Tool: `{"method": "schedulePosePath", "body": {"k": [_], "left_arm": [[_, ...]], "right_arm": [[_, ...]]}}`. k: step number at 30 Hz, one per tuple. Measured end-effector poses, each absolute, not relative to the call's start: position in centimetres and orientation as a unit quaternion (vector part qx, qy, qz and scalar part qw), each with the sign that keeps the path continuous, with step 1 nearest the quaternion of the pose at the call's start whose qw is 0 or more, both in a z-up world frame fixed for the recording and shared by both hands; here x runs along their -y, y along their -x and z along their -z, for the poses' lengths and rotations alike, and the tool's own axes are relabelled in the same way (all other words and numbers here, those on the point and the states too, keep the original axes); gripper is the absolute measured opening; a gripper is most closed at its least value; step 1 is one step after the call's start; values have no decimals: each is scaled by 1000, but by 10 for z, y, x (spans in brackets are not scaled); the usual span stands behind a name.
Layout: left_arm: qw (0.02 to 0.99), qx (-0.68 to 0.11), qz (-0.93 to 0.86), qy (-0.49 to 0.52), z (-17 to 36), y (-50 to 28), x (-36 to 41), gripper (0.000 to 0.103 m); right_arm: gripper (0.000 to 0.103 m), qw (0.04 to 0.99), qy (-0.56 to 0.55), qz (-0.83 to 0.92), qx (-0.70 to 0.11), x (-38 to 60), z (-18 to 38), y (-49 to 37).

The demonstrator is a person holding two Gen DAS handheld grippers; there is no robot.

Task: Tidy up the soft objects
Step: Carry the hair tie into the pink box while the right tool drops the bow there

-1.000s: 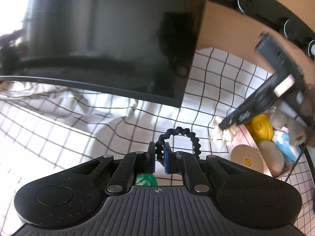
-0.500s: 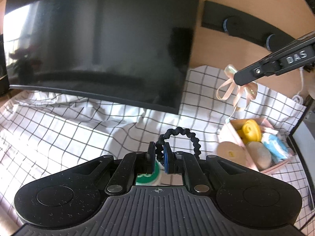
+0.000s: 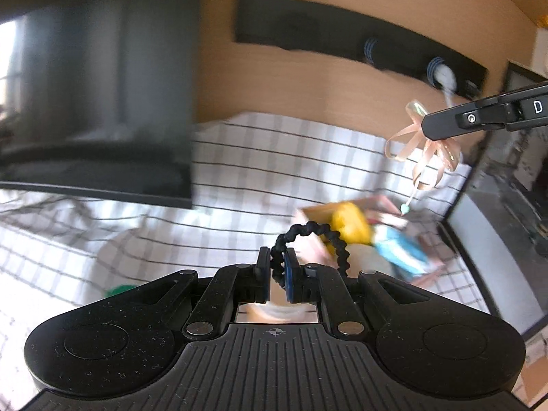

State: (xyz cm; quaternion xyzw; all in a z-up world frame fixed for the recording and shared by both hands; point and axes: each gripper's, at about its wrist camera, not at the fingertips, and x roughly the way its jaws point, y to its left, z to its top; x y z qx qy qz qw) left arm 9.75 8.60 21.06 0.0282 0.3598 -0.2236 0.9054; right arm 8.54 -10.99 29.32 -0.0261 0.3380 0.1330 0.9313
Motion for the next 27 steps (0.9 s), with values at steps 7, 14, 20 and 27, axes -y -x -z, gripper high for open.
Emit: {"method": "schedulePosePath", "body": {"k": [7, 14, 20, 27], "left_arm": [[877, -384, 284, -49, -185, -100, -25, 10], [856, -419, 299, -35, -158, -133, 12, 10], [856, -441, 266, -34, -134, -171, 33, 10], [855, -461, 237, -30, -111, -206, 51, 10]], "right_arm": [[12, 937, -37, -60, -343, 179, -268, -68], [12, 934, -97, -28, -342, 221, -237, -58], [12, 930, -108, -19, -350, 230, -217, -69], [12, 925, -111, -6, -364, 237, -201, -89]]}}
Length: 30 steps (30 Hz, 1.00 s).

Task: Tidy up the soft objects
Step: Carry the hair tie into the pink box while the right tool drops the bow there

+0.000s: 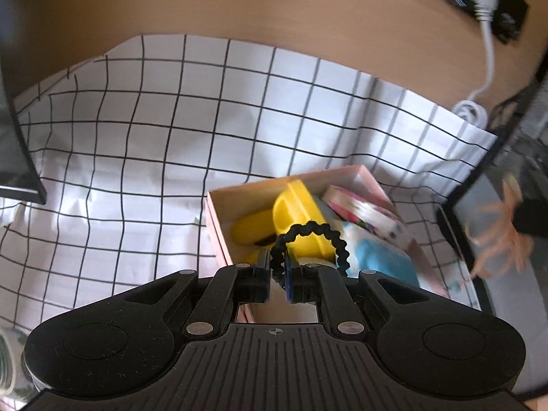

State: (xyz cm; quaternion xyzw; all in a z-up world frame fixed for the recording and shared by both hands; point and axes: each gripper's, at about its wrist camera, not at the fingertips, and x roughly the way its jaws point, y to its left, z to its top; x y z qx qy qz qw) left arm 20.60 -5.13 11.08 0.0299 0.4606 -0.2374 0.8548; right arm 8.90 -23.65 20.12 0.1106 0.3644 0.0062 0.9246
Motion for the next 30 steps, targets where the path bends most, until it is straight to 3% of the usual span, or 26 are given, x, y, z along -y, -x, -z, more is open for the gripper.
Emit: {"method": "schedulePosePath", "body": {"k": [11, 27, 30], "left_arm": [[837, -496, 231, -28, -82, -239, 62, 13], [854, -415, 308, 63, -123, -191, -12, 16], [849, -419, 314, 66, -122, -166, -29, 16]], "right_arm": [[12, 913, -119, -4, -391, 233, -180, -118], [12, 882, -155, -69, -439, 172, -129, -231], [27, 881, -140, -30, -451, 165, -118, -242]]}}
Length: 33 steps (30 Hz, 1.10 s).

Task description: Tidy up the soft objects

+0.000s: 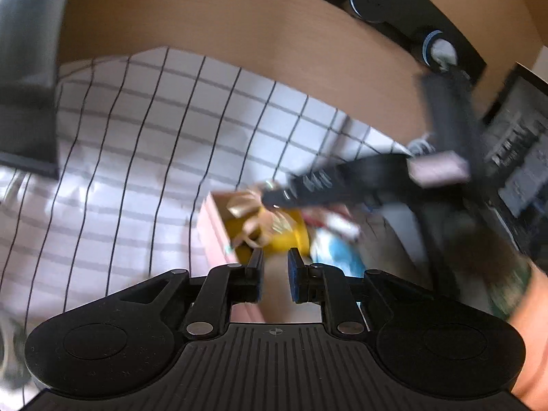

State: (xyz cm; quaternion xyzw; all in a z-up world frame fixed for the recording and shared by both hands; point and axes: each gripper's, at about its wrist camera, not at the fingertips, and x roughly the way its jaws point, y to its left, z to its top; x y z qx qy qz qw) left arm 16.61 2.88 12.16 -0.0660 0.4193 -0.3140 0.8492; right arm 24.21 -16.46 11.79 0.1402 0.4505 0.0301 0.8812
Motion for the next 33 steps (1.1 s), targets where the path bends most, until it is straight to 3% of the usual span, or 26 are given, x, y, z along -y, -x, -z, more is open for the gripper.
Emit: {"method": "schedulePosePath", "body": {"k": [7, 14, 22, 26, 28, 31, 33], "left_arm": [[850, -428, 305, 40, -98, -120, -63, 16], [854, -426, 299, -19, -58, -82, -85, 16], [870, -443, 215, -31, -17, -38, -81, 17], [893, -411, 183, -7, -11, -18, -65, 24], [901, -398, 176, 10, -9, -13, -55, 25], [915, -376, 148, -2, -4, -7, -36, 26], [922, -364, 132, -5, -3, -2, -25, 32]], "right_arm": [[66, 910, -140, -17, -389, 153, -154, -184], [74, 922, -124, 12, -368, 127, -148, -92], [75, 890, -82, 36, -447, 142, -62, -27], [75, 877, -85, 10, -473, 157, -30, -23], [95, 891, -76, -14, -447, 159, -23, -18], [103, 898, -44, -4, -437, 161, -8, -18], [103, 907, -10, 11, -421, 158, 0, -16]]}}
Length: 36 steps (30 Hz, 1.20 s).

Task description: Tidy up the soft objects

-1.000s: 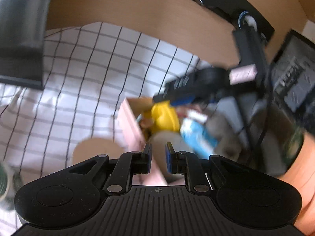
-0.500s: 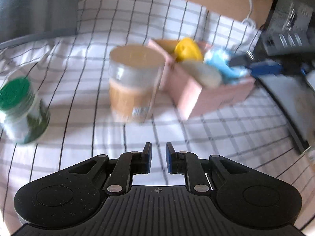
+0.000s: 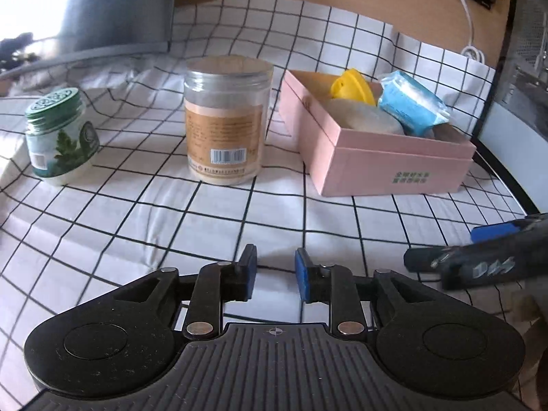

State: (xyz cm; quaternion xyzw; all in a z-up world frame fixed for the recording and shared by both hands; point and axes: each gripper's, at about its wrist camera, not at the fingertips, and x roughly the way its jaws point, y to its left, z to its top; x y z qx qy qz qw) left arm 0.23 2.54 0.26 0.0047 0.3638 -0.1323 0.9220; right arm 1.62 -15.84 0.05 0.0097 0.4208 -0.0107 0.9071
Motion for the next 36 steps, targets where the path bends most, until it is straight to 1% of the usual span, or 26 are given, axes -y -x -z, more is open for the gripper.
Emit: {"method": "schedulePosePath", "body": {"k": [3, 9, 16, 36], "left_arm": [[928, -351, 122, -24, 0, 4, -13, 36], [935, -341, 90, -24, 1, 17, -2, 36], [940, -330, 79, -33, 4, 17, 7, 38], [940, -330, 76, -33, 5, 16, 5, 38]], "right_arm": [[103, 913, -14, 14, -407, 164, 5, -18], [103, 925, -7, 4, -380, 168, 11, -21], [103, 941, -6, -7, -338, 166, 10, -3], [103, 942, -5, -7, -335, 166, 9, -1]]}}
